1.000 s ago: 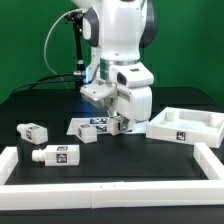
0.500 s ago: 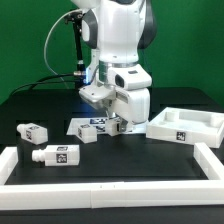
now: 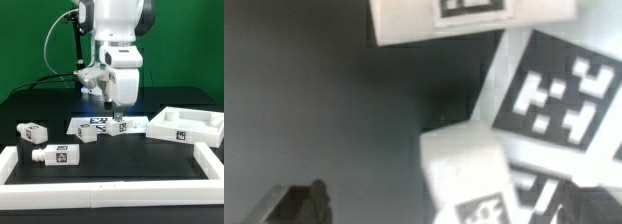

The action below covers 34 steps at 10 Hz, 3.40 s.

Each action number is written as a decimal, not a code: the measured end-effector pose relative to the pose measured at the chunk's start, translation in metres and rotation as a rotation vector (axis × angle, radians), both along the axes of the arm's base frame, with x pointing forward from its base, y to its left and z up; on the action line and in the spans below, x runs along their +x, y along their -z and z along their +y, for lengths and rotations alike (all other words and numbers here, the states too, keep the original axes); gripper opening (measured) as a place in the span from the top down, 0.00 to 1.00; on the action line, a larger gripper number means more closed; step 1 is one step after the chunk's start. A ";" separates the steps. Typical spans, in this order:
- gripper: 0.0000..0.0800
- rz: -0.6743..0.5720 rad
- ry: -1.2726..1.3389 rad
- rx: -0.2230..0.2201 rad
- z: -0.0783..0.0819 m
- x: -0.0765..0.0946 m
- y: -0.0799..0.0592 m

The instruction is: Assemble one leg

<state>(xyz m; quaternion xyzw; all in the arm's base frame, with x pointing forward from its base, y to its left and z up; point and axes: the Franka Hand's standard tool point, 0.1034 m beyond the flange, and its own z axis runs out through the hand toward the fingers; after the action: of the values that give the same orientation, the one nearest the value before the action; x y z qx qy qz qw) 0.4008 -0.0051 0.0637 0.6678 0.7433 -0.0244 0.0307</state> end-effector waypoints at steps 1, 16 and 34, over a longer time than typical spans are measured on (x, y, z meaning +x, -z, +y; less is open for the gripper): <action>0.19 -0.007 0.138 -0.006 0.009 0.010 -0.007; 0.19 0.019 0.561 0.124 0.153 0.042 0.041; 0.93 0.003 1.357 0.110 0.064 0.034 -0.026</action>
Offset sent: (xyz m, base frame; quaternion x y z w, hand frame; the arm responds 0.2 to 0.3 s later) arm 0.0188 0.0278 -0.0030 -0.0080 0.0185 0.1874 0.9821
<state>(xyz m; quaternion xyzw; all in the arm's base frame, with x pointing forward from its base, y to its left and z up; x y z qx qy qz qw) 0.4348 0.0592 0.0893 0.9868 0.1598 -0.0015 -0.0266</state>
